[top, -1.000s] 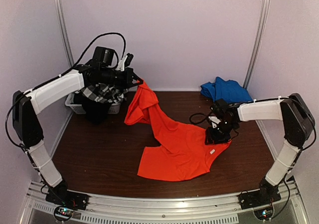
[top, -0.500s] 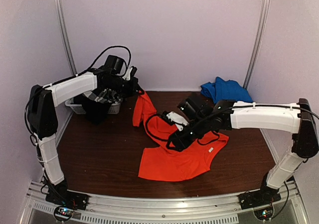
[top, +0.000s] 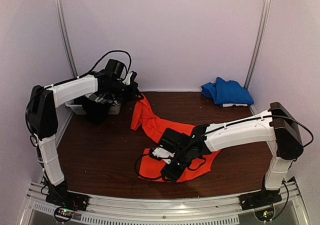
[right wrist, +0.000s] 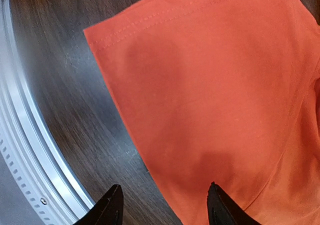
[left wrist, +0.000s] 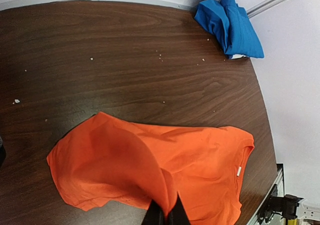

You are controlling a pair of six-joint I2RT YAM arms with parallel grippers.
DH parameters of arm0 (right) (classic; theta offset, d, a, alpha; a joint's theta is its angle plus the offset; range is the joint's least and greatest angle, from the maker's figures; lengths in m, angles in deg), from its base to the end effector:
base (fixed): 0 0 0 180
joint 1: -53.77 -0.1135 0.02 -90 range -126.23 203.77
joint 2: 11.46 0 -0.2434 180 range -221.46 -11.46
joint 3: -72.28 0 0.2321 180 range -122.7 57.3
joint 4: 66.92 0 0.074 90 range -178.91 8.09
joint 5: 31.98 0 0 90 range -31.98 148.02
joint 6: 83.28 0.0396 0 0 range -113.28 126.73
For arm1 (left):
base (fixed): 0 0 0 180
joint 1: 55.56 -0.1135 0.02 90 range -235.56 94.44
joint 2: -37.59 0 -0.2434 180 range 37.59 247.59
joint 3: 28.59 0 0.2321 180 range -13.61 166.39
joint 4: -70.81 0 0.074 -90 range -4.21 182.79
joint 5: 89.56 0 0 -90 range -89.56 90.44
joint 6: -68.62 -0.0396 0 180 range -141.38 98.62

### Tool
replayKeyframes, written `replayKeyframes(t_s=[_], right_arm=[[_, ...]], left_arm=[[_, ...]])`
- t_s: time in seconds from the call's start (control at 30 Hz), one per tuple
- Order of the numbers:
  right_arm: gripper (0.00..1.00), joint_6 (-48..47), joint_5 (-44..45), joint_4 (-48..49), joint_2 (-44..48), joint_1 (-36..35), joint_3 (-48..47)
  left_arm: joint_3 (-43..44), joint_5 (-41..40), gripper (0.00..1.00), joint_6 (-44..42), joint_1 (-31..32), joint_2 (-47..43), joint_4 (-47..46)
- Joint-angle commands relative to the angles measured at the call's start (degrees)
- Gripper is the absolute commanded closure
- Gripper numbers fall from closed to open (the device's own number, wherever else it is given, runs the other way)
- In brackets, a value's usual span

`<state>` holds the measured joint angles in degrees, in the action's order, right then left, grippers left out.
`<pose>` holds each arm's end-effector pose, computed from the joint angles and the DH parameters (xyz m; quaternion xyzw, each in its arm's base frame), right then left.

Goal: Fold and stack the mixed laundry pile
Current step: Pick up the crumpled T-shirt from the center of the board.

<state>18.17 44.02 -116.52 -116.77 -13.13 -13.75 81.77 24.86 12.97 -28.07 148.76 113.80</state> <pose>0.1261 0.3200 0.1668 -0.4737 0.8533 0.2078 0.0653 0.3645 -0.2081 0.2610 0.0290 0.9024 -0.3639 0.2290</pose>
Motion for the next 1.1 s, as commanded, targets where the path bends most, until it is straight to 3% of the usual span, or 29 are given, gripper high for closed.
replayKeyframes(t_s=[0.0,0.27,0.33,0.4,0.6,0.9,1.07], right_arm=[[0.42,0.08,2.21,-2.36,2.45,-0.72,3.52],[0.39,1.89,9.05,-5.53,1.79,-2.8,8.16],[0.45,2.37,11.32,-6.44,0.58,-2.78,8.09],[0.52,2.96,13.62,-7.8,-0.87,-2.8,7.35],[1.0,4.51,21.28,-11.67,-0.7,-2.8,4.21],[1.0,12.34,31.64,-16.35,25.06,-2.81,1.8],[1.0,17.4,40.3,-18.13,40.87,-2.58,0.74]], left_arm=[[-0.92,0.27,1.0,-1.28,-0.63,-1.29,-1.31],[-1.24,0.91,1.0,-1.86,-0.85,-1.0,-1.31],[-1.33,0.74,1.0,-2.29,-0.85,-1.05,-0.93],[-1.41,0.55,1.0,-2.71,-0.94,-1.01,-0.36],[-2.09,0.41,1.0,-3.85,-1.37,-1.5,1.06],[-7.32,0.84,1.0,-10.19,-1.56,-8.8,8.13],[-12.49,5.56,1.0,-18.13,-1.56,-19.71,17.11]])
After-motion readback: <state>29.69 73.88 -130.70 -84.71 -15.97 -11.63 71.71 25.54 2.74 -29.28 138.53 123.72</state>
